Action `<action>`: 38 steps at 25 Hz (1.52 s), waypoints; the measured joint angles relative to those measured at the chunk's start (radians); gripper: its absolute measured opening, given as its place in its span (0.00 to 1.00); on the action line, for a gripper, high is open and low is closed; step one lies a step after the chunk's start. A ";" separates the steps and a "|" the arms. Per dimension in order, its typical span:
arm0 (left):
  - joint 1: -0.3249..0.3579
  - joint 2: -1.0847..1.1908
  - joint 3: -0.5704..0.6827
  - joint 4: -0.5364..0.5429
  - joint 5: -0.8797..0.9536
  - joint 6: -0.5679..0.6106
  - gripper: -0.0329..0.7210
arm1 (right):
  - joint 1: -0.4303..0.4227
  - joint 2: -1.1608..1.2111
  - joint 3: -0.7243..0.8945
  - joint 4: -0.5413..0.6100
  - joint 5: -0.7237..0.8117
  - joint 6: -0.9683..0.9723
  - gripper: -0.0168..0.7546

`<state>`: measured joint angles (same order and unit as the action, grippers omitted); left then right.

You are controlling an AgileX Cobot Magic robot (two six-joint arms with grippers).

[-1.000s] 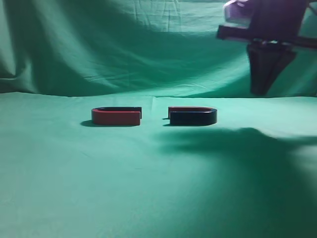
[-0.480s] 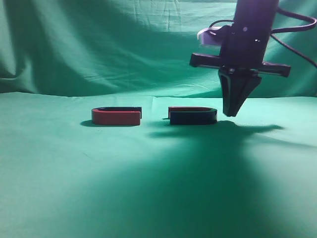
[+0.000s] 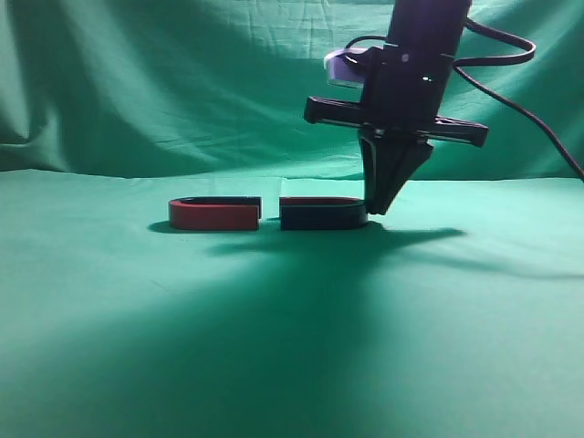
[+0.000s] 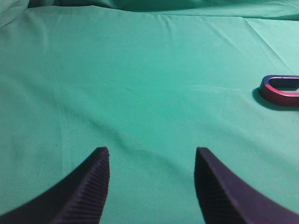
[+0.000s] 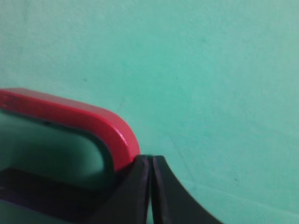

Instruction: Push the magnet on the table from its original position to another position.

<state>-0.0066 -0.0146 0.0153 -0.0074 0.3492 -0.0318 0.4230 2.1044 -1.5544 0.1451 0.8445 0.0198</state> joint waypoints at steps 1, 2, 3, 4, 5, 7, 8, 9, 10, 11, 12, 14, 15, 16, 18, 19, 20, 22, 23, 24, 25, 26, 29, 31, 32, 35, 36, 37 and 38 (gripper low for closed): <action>0.000 0.000 0.000 0.000 0.000 0.000 0.54 | 0.005 0.002 -0.009 0.005 0.001 0.002 0.02; 0.000 0.000 0.000 0.000 0.000 0.000 0.54 | 0.009 0.007 -0.018 0.008 -0.001 0.002 0.02; 0.000 0.000 0.000 0.000 0.000 0.000 0.54 | 0.015 0.008 -0.027 0.010 -0.001 0.002 0.02; 0.000 0.000 0.000 0.000 0.000 0.000 0.54 | 0.021 0.012 -0.034 0.013 -0.001 0.002 0.02; 0.000 0.000 0.000 0.000 0.000 0.000 0.54 | 0.026 0.015 -0.045 0.018 -0.001 0.004 0.02; 0.000 0.000 0.000 0.000 0.000 0.000 0.54 | 0.031 0.017 -0.062 0.020 -0.001 0.011 0.02; 0.000 0.000 0.000 0.000 0.000 0.000 0.54 | 0.031 0.017 -0.068 0.020 0.001 0.013 0.02; 0.000 0.000 0.000 0.000 0.000 0.000 0.54 | 0.031 0.018 -0.078 0.020 0.004 0.018 0.02; 0.000 0.000 0.000 0.000 0.000 0.000 0.54 | 0.031 0.020 -0.091 0.020 0.012 0.020 0.02; 0.000 0.000 0.000 0.000 0.000 0.000 0.54 | 0.031 0.021 -0.103 0.022 0.028 0.020 0.02; 0.000 0.000 0.000 0.000 0.000 0.000 0.54 | 0.031 0.022 -0.121 0.022 0.051 0.021 0.02; 0.000 0.000 0.000 0.000 0.000 0.000 0.54 | 0.031 0.022 -0.171 0.022 0.130 0.024 0.02; 0.000 0.000 0.000 0.000 0.000 0.000 0.54 | 0.031 0.022 -0.194 0.021 0.167 0.026 0.02; 0.000 0.000 0.000 0.000 0.000 0.000 0.54 | 0.031 0.020 -0.220 0.019 0.207 0.026 0.02; 0.000 0.000 0.000 0.000 0.000 0.000 0.54 | 0.031 0.001 -0.261 0.019 0.268 0.027 0.02; 0.000 0.000 0.000 0.000 0.000 0.000 0.54 | 0.031 -0.017 -0.277 0.019 0.284 0.028 0.02; 0.000 0.000 0.000 0.000 0.000 0.000 0.54 | 0.031 -0.037 -0.285 0.019 0.297 0.028 0.02; 0.000 0.000 0.000 0.000 0.000 0.000 0.54 | 0.031 -0.099 -0.292 0.016 0.316 0.037 0.02; 0.000 0.000 0.000 0.000 0.000 0.000 0.54 | 0.031 -0.129 -0.293 0.014 0.330 0.044 0.02; 0.000 0.000 0.000 0.000 0.000 0.000 0.54 | 0.031 -0.166 -0.294 0.010 0.347 0.048 0.02; 0.000 0.000 0.000 0.000 0.000 0.000 0.54 | 0.031 -0.205 -0.296 0.008 0.366 0.054 0.02; 0.000 0.000 0.000 0.000 0.000 0.000 0.54 | 0.031 -0.245 -0.296 0.008 0.379 0.062 0.02; 0.000 0.000 0.000 0.000 0.000 0.000 0.54 | 0.031 -0.353 -0.296 -0.006 0.401 0.096 0.02; 0.000 0.000 0.000 0.000 0.000 0.000 0.54 | 0.031 -0.417 -0.296 -0.030 0.406 0.109 0.02; 0.000 0.000 0.000 0.000 0.000 0.000 0.54 | 0.031 -0.450 -0.296 -0.044 0.409 0.116 0.02; 0.000 0.000 0.000 0.000 0.000 0.000 0.54 | 0.031 -0.549 -0.264 -0.072 0.409 0.141 0.02; 0.000 0.000 0.000 0.000 0.000 0.000 0.54 | 0.032 -0.588 -0.244 -0.080 0.411 0.143 0.02; 0.000 0.000 0.000 0.000 0.000 0.000 0.54 | 0.032 -0.629 -0.213 -0.087 0.412 0.148 0.02; 0.000 0.000 0.000 0.000 0.000 0.000 0.54 | 0.035 -0.667 -0.174 -0.096 0.412 0.150 0.02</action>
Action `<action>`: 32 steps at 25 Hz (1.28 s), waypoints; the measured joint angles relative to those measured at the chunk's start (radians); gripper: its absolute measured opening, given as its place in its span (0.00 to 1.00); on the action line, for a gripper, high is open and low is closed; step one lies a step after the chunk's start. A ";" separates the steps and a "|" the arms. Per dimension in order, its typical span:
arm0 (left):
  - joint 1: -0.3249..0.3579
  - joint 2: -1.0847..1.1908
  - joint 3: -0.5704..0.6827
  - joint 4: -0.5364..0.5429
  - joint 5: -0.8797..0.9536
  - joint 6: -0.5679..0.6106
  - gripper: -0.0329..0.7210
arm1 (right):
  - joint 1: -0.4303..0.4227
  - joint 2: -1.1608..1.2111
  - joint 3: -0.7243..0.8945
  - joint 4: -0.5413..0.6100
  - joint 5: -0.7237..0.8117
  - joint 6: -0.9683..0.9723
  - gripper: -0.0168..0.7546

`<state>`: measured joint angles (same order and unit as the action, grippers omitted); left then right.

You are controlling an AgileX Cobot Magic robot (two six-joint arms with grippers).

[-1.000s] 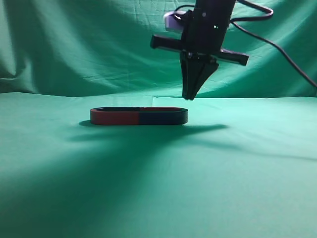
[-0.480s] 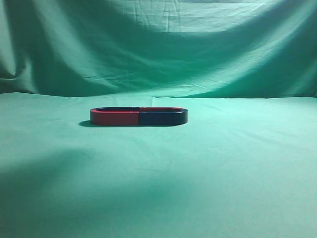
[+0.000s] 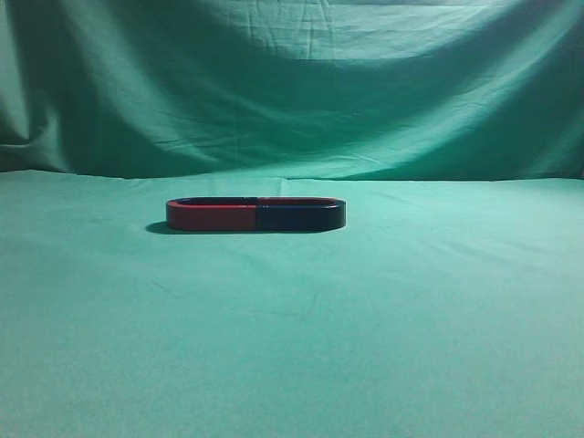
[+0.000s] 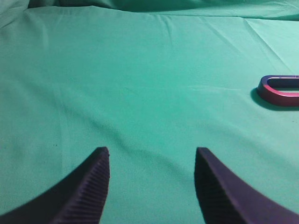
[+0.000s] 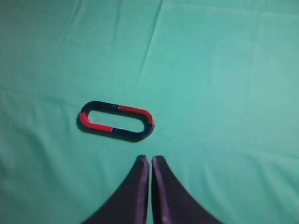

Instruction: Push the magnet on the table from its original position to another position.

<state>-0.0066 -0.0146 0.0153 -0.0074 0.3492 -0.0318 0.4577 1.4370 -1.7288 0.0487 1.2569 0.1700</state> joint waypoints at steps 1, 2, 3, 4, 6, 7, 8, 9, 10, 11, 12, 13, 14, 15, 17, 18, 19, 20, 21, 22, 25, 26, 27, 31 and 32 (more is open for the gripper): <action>0.000 0.000 0.000 0.000 0.000 0.000 0.54 | 0.000 -0.047 0.043 -0.009 0.002 0.002 0.02; 0.000 0.000 0.000 0.000 0.000 0.000 0.54 | 0.002 -0.097 0.083 -0.015 0.002 0.004 0.02; 0.000 0.000 0.000 0.000 0.000 0.000 0.54 | 0.002 -0.140 0.133 -0.020 0.002 0.004 0.02; 0.000 0.000 0.000 0.000 0.000 0.000 0.54 | 0.002 -0.193 0.184 -0.026 -0.009 0.006 0.02; 0.000 0.000 0.000 0.000 0.000 0.000 0.54 | 0.002 -0.299 0.278 -0.030 -0.032 0.006 0.02; 0.000 0.000 0.000 0.000 0.000 0.000 0.54 | 0.002 -0.343 0.327 -0.030 -0.047 0.006 0.02; 0.000 0.000 0.000 0.000 0.000 0.000 0.54 | 0.003 -0.395 0.375 -0.030 -0.058 0.006 0.02; 0.000 0.000 0.000 0.000 0.000 0.000 0.54 | 0.003 -0.445 0.413 -0.030 -0.063 0.006 0.02; 0.000 0.000 0.000 0.000 0.000 0.000 0.54 | 0.003 -0.488 0.458 -0.028 -0.065 0.006 0.02; 0.000 0.000 0.000 0.000 0.000 0.000 0.54 | 0.003 -0.538 0.501 -0.027 -0.065 0.000 0.02; 0.000 0.000 0.000 0.000 0.000 0.000 0.54 | 0.003 -0.588 0.536 -0.027 -0.063 -0.011 0.02; 0.000 0.000 0.000 0.000 0.000 0.000 0.54 | 0.003 -0.638 0.575 -0.025 -0.063 -0.023 0.02; 0.000 0.000 0.000 0.000 0.000 0.000 0.54 | 0.003 -0.679 0.612 -0.025 -0.063 -0.032 0.02; 0.000 0.000 0.000 0.000 0.000 0.000 0.54 | 0.003 -0.729 0.645 -0.025 -0.065 -0.038 0.02; 0.000 0.000 0.000 0.000 0.000 0.000 0.54 | 0.003 -0.819 0.699 -0.020 -0.079 -0.041 0.02; 0.000 0.000 0.000 0.000 0.000 0.000 0.54 | 0.003 -0.865 0.725 -0.012 -0.083 -0.043 0.02; 0.000 0.000 0.000 0.000 0.000 0.000 0.54 | 0.003 -0.910 0.749 -0.008 -0.092 -0.043 0.02; 0.000 0.000 0.000 0.000 0.000 0.000 0.54 | 0.003 -0.954 0.767 -0.003 -0.093 -0.043 0.02; 0.000 0.000 0.000 0.000 0.000 0.000 0.54 | 0.003 -0.988 0.785 -0.003 -0.093 -0.043 0.02; 0.000 0.000 0.000 0.000 0.000 0.000 0.54 | 0.003 -1.025 0.796 -0.003 -0.085 -0.043 0.02; 0.000 0.000 0.000 0.000 0.000 0.000 0.54 | 0.003 -1.107 0.828 -0.007 -0.077 -0.043 0.02; 0.000 0.000 0.000 0.000 0.000 0.000 0.54 | 0.003 -1.128 0.846 -0.011 -0.079 -0.043 0.02; 0.000 0.000 0.000 0.000 0.000 0.000 0.54 | 0.003 -1.146 0.863 -0.016 -0.085 -0.043 0.02; 0.000 0.000 0.000 0.000 0.000 0.000 0.54 | 0.003 -1.226 0.981 -0.047 -0.201 -0.043 0.02; 0.000 0.000 0.000 0.000 0.000 0.000 0.54 | 0.003 -1.246 1.021 -0.055 -0.251 -0.043 0.02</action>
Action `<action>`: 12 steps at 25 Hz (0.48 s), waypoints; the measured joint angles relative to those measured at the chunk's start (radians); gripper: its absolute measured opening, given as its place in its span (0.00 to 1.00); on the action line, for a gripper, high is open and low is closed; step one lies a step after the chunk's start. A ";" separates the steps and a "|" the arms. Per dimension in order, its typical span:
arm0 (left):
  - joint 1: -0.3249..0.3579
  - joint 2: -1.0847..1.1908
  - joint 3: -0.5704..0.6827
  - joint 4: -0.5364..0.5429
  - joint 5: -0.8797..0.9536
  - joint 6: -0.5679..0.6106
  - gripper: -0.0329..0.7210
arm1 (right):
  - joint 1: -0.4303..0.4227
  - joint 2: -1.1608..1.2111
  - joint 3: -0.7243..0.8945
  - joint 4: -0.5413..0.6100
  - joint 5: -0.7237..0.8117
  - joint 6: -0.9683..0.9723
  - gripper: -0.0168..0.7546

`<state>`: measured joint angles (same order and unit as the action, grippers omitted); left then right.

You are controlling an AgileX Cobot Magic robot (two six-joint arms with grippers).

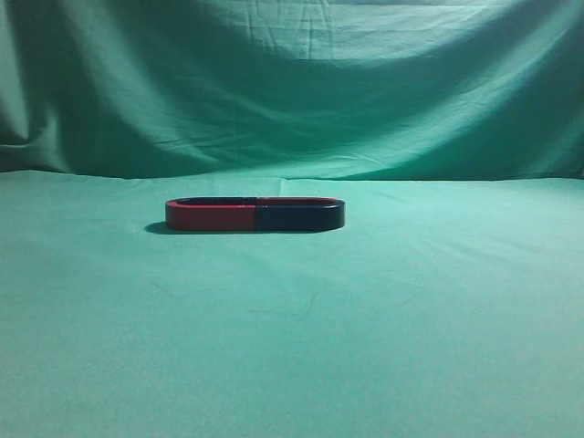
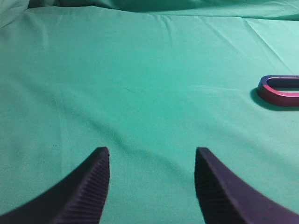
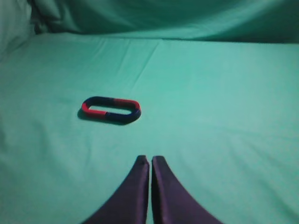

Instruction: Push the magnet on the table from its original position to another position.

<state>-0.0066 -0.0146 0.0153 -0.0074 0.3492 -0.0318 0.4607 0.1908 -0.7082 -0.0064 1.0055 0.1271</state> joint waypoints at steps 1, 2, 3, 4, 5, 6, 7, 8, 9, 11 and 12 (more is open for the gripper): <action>0.000 0.000 0.000 0.000 0.000 0.000 0.54 | 0.000 -0.025 0.044 -0.011 -0.058 0.000 0.02; 0.000 0.000 0.000 0.000 0.000 0.000 0.54 | 0.000 -0.050 0.082 -0.019 -0.113 0.000 0.02; 0.000 0.000 0.000 0.000 0.000 0.000 0.54 | -0.008 -0.072 0.130 -0.027 -0.185 0.000 0.02; 0.000 0.000 0.000 0.000 0.000 0.000 0.54 | -0.026 -0.097 0.179 -0.033 -0.255 0.000 0.02; 0.000 0.000 0.000 0.000 0.000 0.000 0.54 | -0.052 -0.120 0.219 -0.037 -0.322 0.000 0.02; 0.000 0.000 0.000 0.000 0.000 0.000 0.54 | -0.078 -0.137 0.268 -0.039 -0.375 0.000 0.02; 0.000 0.000 0.000 0.000 0.000 0.000 0.54 | -0.111 -0.149 0.315 -0.039 -0.431 0.000 0.02; 0.000 0.000 0.000 0.000 0.000 0.000 0.54 | -0.146 -0.159 0.360 -0.039 -0.484 0.000 0.02; 0.000 0.000 0.000 0.000 0.000 0.000 0.54 | -0.180 -0.164 0.396 -0.039 -0.528 0.000 0.02; 0.000 0.000 0.000 0.000 0.000 0.000 0.54 | -0.234 -0.174 0.474 -0.039 -0.582 0.000 0.02; 0.000 0.000 0.000 0.000 0.000 0.000 0.54 | -0.258 -0.185 0.510 -0.039 -0.596 0.000 0.02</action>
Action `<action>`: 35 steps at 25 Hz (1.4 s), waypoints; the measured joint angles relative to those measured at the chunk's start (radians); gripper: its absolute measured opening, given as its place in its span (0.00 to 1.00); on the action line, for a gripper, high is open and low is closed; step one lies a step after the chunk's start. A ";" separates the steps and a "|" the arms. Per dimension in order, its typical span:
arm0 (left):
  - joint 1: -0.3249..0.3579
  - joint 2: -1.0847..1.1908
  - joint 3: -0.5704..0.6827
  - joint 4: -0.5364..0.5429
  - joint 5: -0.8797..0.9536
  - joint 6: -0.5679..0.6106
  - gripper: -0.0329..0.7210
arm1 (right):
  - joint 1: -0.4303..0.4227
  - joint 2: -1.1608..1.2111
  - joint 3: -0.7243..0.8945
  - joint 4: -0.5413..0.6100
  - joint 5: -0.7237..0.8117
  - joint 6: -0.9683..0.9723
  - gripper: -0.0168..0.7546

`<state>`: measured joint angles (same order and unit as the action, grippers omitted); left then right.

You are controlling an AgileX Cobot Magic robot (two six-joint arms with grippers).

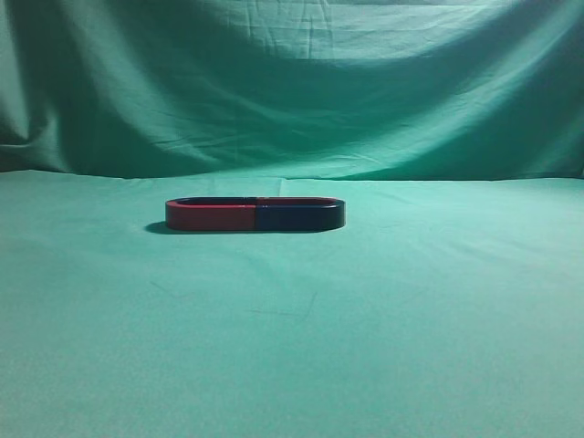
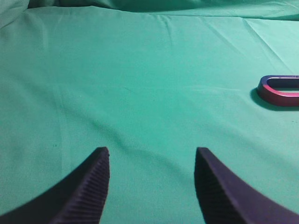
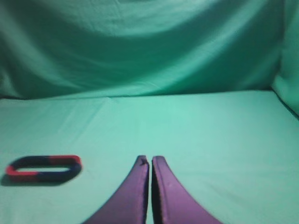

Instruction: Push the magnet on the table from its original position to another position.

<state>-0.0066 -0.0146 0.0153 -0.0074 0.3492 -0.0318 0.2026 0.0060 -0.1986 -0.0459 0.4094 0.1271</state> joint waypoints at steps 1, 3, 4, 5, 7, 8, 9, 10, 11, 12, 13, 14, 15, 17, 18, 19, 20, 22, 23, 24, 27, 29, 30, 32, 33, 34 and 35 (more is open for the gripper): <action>0.000 0.000 0.000 0.000 0.000 0.000 0.54 | -0.022 -0.010 0.027 -0.002 -0.008 0.000 0.02; 0.000 0.000 0.000 0.000 0.000 0.000 0.54 | -0.040 -0.012 0.057 -0.002 -0.014 0.000 0.02; 0.000 0.000 0.000 0.000 0.000 0.000 0.54 | -0.063 -0.015 0.085 -0.002 -0.021 0.000 0.02; 0.000 0.000 0.000 0.000 0.000 0.000 0.54 | -0.079 -0.014 0.106 -0.002 -0.025 0.000 0.02; 0.000 0.000 0.000 0.000 0.000 0.000 0.54 | -0.110 -0.017 0.152 -0.002 -0.037 0.000 0.02; 0.000 0.000 0.000 0.000 0.000 0.000 0.54 | -0.123 -0.017 0.174 -0.002 -0.050 0.000 0.02; 0.000 0.000 0.000 0.000 0.000 0.000 0.54 | -0.134 -0.018 0.191 -0.002 -0.062 0.000 0.02; 0.000 0.000 0.000 0.000 0.000 0.000 0.54 | -0.141 -0.018 0.209 -0.002 -0.069 0.000 0.02; 0.000 0.000 0.000 0.000 0.000 0.000 0.54 | -0.147 -0.018 0.220 -0.002 -0.069 0.000 0.02; 0.000 0.000 0.000 0.000 0.000 0.000 0.54 | -0.150 -0.018 0.222 -0.002 -0.071 0.000 0.02; 0.000 0.000 0.000 0.000 0.000 0.000 0.54 | -0.155 -0.018 0.224 -0.002 -0.080 0.000 0.02; 0.000 0.000 0.000 0.000 0.000 0.000 0.54 | -0.162 -0.018 0.224 -0.002 -0.085 0.000 0.02; 0.000 0.000 0.000 0.000 0.000 0.000 0.54 | -0.169 -0.018 0.226 -0.002 -0.076 0.000 0.02; 0.000 0.000 0.000 0.000 0.000 0.000 0.54 | -0.190 -0.018 0.226 -0.002 -0.032 0.000 0.02; 0.000 0.000 0.000 0.000 0.000 0.000 0.54 | -0.192 -0.018 0.226 -0.002 -0.022 0.000 0.02; 0.000 0.000 0.000 0.000 0.000 0.000 0.54 | -0.196 -0.018 0.226 -0.002 -0.020 0.000 0.02; 0.000 0.000 0.000 0.000 0.000 0.000 0.54 | -0.198 -0.018 0.226 -0.002 -0.018 0.000 0.02; 0.000 0.000 0.000 0.000 0.000 0.000 0.54 | -0.198 -0.018 0.226 -0.002 -0.018 0.000 0.02; 0.000 0.000 0.000 0.000 0.000 0.000 0.54 | -0.198 -0.018 0.226 -0.002 -0.018 0.000 0.02; 0.000 0.000 0.000 0.000 0.000 0.000 0.54 | -0.198 -0.018 0.226 -0.002 -0.018 0.000 0.02; 0.000 0.000 0.000 0.000 0.000 0.000 0.54 | -0.198 -0.018 0.226 -0.002 -0.018 0.000 0.02; 0.000 0.000 0.000 0.000 0.000 0.000 0.54 | -0.198 -0.018 0.226 -0.002 -0.018 0.000 0.02; 0.000 0.000 0.000 0.000 0.000 0.000 0.54 | -0.198 -0.018 0.226 -0.002 -0.018 0.000 0.02; 0.000 0.000 0.000 0.000 0.000 0.000 0.54 | -0.198 -0.018 0.226 -0.002 -0.018 0.000 0.02; 0.000 0.000 0.000 0.000 0.000 0.000 0.54 | -0.198 -0.018 0.226 -0.002 -0.018 0.000 0.02; 0.000 0.000 0.000 0.000 0.000 0.000 0.54 | -0.198 -0.018 0.226 -0.002 -0.018 0.000 0.02; 0.000 0.000 0.000 0.000 0.000 0.000 0.54 | -0.198 -0.018 0.226 -0.002 -0.018 0.000 0.02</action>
<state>-0.0066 -0.0146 0.0153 -0.0074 0.3492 -0.0318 0.0047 -0.0118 0.0272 -0.0474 0.3914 0.1271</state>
